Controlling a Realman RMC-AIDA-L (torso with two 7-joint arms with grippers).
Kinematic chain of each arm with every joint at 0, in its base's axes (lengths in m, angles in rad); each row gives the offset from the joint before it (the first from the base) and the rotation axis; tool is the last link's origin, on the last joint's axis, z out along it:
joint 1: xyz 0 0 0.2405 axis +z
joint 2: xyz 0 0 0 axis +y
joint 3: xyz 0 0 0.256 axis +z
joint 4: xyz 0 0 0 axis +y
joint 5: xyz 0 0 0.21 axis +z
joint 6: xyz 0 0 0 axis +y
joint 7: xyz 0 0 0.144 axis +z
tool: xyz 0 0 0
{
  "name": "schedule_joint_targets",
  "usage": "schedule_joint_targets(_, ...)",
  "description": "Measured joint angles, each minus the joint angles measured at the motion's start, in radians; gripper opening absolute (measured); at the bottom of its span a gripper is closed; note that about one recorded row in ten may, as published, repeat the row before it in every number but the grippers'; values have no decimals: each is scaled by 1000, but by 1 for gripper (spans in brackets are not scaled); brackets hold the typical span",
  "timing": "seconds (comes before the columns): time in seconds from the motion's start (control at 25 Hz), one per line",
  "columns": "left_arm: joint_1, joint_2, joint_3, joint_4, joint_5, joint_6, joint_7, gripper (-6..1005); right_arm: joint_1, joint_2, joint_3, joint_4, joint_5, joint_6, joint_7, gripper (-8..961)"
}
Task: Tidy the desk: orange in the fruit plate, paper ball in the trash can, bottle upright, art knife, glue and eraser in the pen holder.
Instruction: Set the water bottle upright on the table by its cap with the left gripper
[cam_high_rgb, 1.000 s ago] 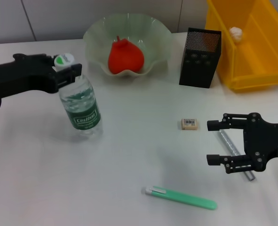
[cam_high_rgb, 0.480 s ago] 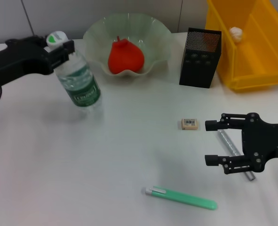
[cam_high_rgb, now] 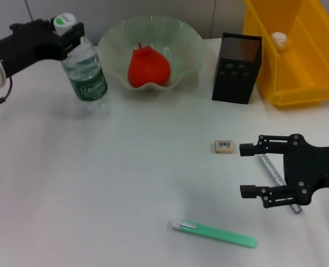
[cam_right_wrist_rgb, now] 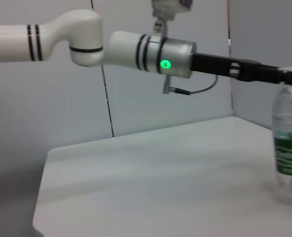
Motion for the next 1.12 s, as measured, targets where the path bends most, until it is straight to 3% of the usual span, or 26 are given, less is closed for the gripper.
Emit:
schedule_joint_targets(0.4,-78,-2,29,-93,-7,-172,14,433,2,0,8,14,0,-4,-4,791)
schedule_joint_targets(0.76,-134,-2,27,-199,-114,-210,109,433,14,0,0,29,0,-3,-9,791)
schedule_joint_targets(1.12,-145,-2,27,-243,-185,-212,205,432,14,0,0,41,0,2,-9,791)
